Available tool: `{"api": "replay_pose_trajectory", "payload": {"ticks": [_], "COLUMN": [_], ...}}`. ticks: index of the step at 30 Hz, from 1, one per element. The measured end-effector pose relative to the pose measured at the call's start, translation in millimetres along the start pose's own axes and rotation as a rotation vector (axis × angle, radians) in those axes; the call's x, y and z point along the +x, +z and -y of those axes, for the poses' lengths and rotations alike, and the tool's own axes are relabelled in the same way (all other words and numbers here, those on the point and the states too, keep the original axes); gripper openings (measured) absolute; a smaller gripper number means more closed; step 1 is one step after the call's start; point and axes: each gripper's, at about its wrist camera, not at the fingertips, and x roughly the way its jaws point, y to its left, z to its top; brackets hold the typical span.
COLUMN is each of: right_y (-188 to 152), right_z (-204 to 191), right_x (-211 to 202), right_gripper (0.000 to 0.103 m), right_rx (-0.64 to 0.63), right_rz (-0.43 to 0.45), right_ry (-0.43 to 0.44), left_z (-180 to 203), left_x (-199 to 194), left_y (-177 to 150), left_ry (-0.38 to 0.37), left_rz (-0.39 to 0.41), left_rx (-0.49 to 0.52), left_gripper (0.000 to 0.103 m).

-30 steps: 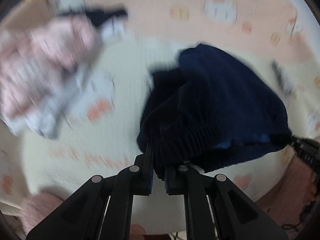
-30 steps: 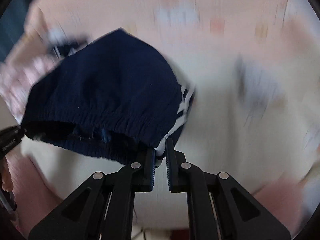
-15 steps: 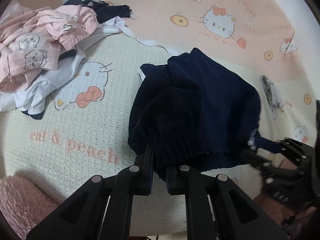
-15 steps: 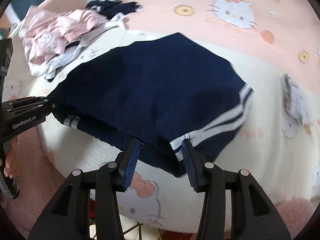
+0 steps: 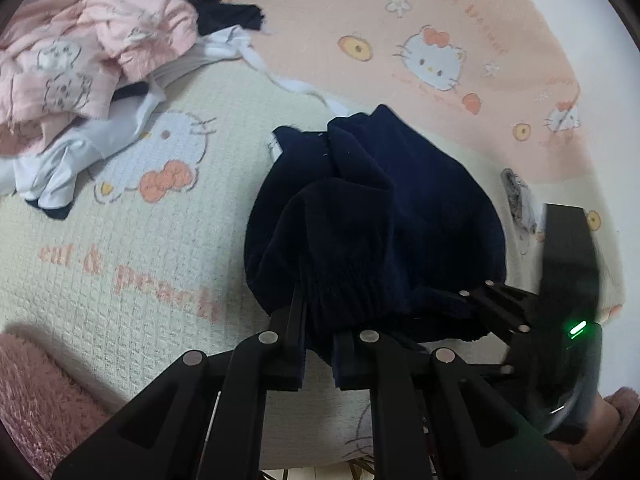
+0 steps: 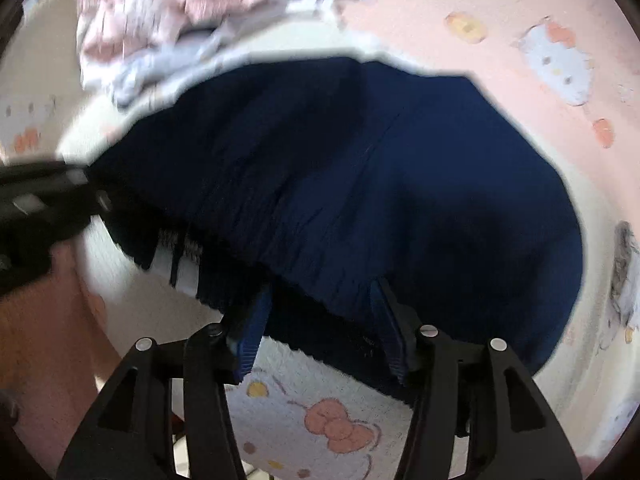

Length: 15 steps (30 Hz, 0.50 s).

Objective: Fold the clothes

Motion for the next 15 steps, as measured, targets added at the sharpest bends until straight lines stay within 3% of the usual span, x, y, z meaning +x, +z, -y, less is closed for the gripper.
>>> {"api": "replay_pose_trajectory", "payload": {"ticks": [7, 12, 14, 15], "right_y": [-5, 2, 3, 1], "right_z": [18, 26, 28, 31], "right_x": [-16, -7, 0, -4], "right_gripper": [0.053, 0.051, 0.018, 0.015], "right_rx": [0.079, 0.108, 0.079, 0.083], "right_rz": [0.027, 0.067, 0.058, 0.067], "right_ry": [0.13, -0.044, -0.132, -0.167], "left_z": [-13, -13, -10, -8], "left_x": [-4, -5, -2, 0], "left_y": [1, -1, -3, -5], "left_ry": [-0.057, -0.051, -0.019, -0.003], "left_rz": [0.011, 0.02, 0.012, 0.006], "left_rx": [-0.049, -0.048, -0.029, -0.012], "left_gripper": [0.01, 0.01, 0.01, 0.01]}}
